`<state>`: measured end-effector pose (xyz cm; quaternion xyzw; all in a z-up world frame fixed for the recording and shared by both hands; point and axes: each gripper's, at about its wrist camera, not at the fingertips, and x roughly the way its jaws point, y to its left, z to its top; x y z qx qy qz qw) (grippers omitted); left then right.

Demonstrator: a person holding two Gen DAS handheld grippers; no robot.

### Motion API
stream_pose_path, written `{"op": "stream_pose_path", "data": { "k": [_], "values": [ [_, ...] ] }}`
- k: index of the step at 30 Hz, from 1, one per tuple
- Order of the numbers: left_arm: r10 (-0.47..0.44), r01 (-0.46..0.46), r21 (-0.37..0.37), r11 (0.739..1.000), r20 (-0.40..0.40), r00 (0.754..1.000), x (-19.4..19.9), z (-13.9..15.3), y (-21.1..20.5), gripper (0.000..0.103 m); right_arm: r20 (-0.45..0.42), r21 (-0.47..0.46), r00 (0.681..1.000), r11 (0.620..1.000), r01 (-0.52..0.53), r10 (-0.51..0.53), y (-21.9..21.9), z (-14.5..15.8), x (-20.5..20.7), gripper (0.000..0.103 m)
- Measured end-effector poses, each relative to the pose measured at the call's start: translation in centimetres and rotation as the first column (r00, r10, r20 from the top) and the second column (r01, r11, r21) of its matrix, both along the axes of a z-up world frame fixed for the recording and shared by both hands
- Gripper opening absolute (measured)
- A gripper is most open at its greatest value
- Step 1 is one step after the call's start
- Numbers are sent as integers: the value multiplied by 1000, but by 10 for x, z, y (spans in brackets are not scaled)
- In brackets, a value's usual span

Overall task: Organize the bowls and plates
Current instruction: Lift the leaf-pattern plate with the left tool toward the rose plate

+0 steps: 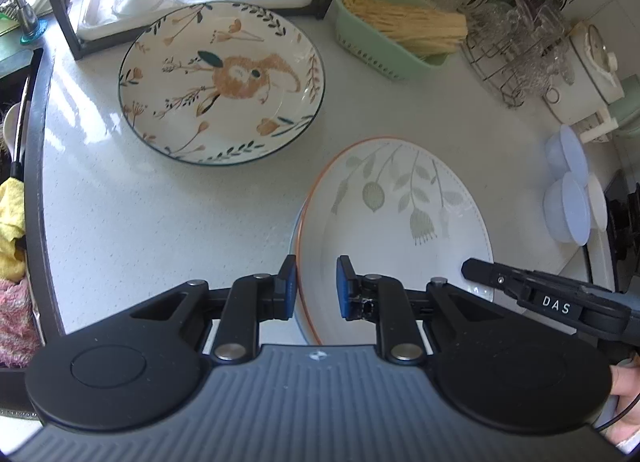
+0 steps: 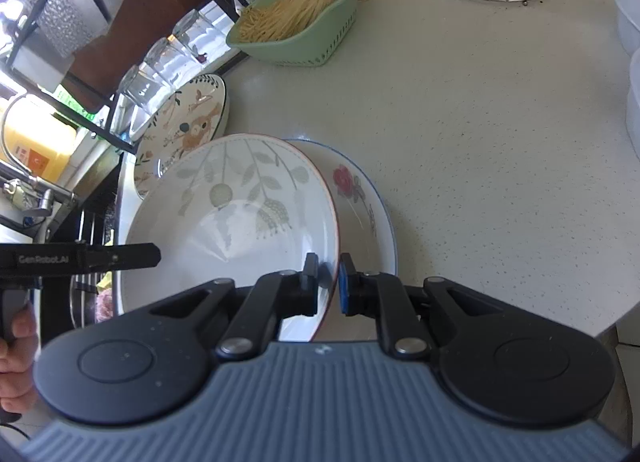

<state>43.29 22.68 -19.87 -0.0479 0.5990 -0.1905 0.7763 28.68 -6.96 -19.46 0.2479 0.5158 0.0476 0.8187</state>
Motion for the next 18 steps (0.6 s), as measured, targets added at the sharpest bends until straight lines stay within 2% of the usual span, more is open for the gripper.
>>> {"op": "stream_pose_path", "data": {
  "k": [6,9,13,18],
  "values": [
    [9,-8,41,999,-17,1000,-4,-5,-1,22,5,-23,999,999,-38,38,3,-1,7,13],
    [38,-36,39,999,-39,999,-6,-10,1,22,9,-52,998,997,-63,64,8,-2,12,14],
    [59,-57,32,998,-50,997,-9,-13,3,22,-1,-32,998,998,-62,62,4,-6,11,13],
    [38,-36,38,999,-49,998,-10,-16,-3,22,-3,-45,998,997,-59,59,5,-8,11,14]
  ]
}}
